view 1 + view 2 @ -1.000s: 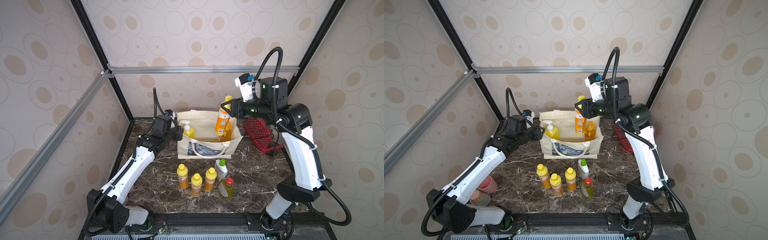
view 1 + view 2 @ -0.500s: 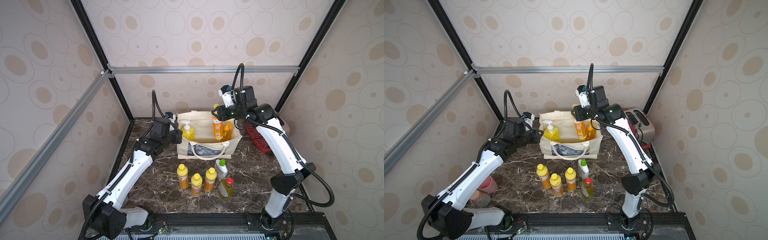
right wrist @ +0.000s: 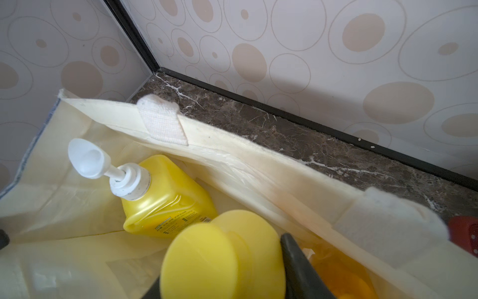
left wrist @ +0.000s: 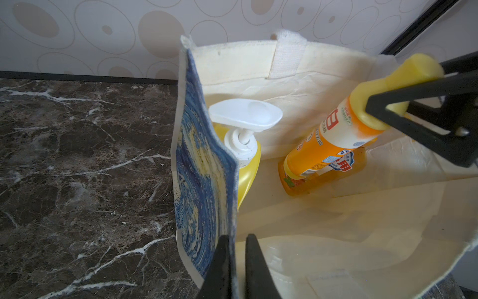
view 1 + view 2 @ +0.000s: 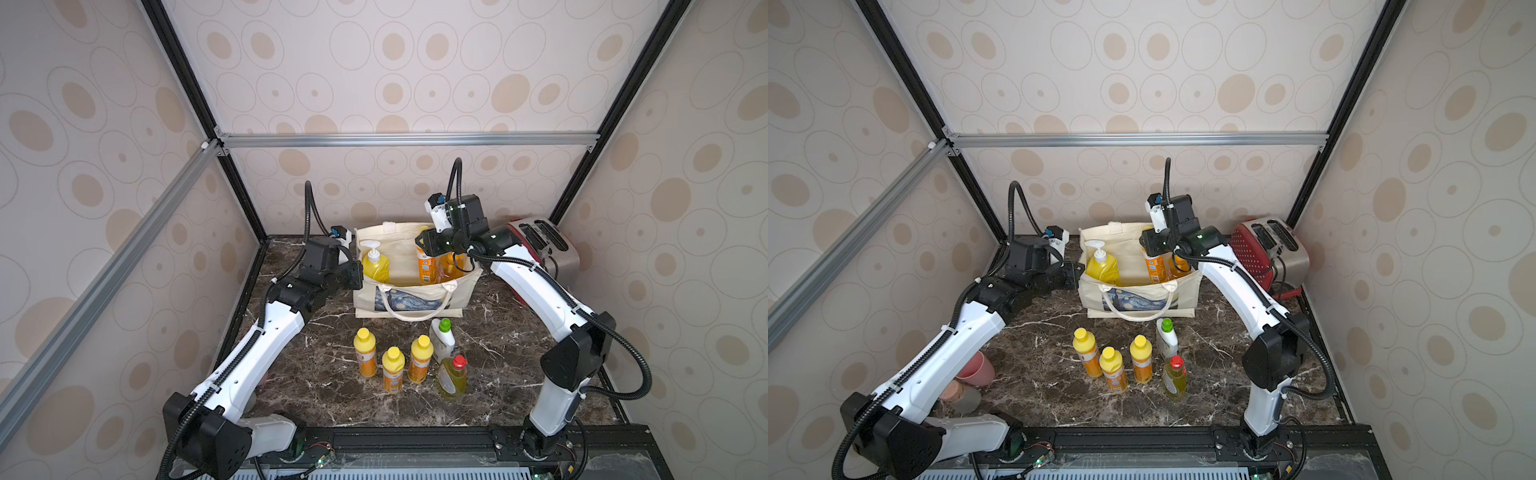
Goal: Pack dish soap into the shopping bag
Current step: Place the bottle of dish soap in the shopping bag.
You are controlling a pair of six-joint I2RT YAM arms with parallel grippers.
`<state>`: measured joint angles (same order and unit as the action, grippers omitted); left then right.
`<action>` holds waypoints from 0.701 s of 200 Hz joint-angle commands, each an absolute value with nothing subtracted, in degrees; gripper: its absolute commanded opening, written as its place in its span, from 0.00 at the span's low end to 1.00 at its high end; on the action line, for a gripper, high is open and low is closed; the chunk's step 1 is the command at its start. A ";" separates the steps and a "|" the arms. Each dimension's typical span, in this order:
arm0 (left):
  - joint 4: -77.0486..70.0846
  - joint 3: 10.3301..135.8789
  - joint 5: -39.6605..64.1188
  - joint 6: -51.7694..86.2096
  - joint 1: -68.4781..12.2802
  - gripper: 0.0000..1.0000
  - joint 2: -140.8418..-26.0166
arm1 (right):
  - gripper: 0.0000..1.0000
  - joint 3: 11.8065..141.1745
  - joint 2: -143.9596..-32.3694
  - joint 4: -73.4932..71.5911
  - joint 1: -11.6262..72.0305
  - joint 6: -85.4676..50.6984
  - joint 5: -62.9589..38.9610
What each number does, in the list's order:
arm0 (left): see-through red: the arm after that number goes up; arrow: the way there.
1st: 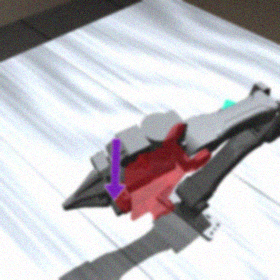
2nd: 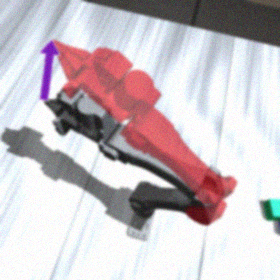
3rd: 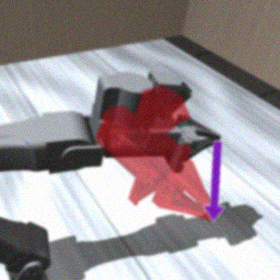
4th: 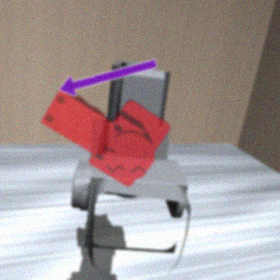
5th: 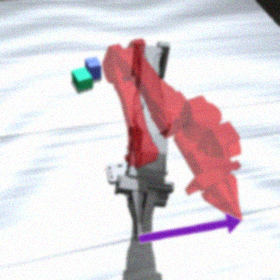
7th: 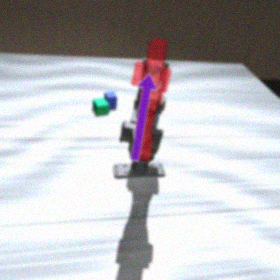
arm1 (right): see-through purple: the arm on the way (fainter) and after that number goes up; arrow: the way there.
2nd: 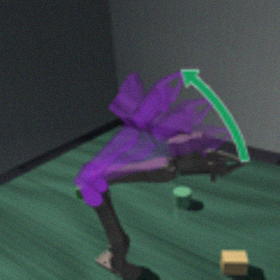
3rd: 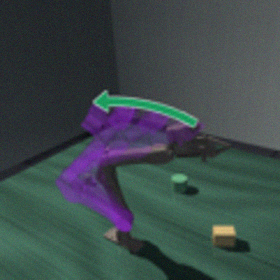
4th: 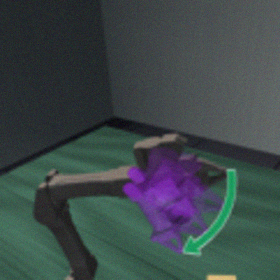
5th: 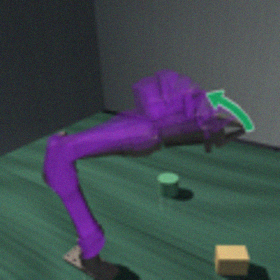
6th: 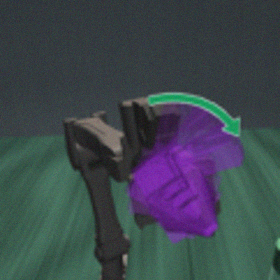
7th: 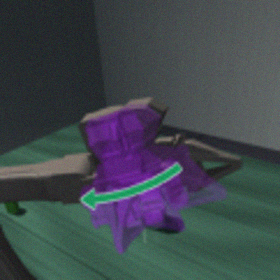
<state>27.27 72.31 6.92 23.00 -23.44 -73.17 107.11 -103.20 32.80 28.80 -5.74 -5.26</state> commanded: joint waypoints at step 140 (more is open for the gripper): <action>30.82 73.83 5.89 21.45 -23.65 0.10 -72.42 | 0.09 91.27 -100.25 12.92 27.21 -10.69 1.88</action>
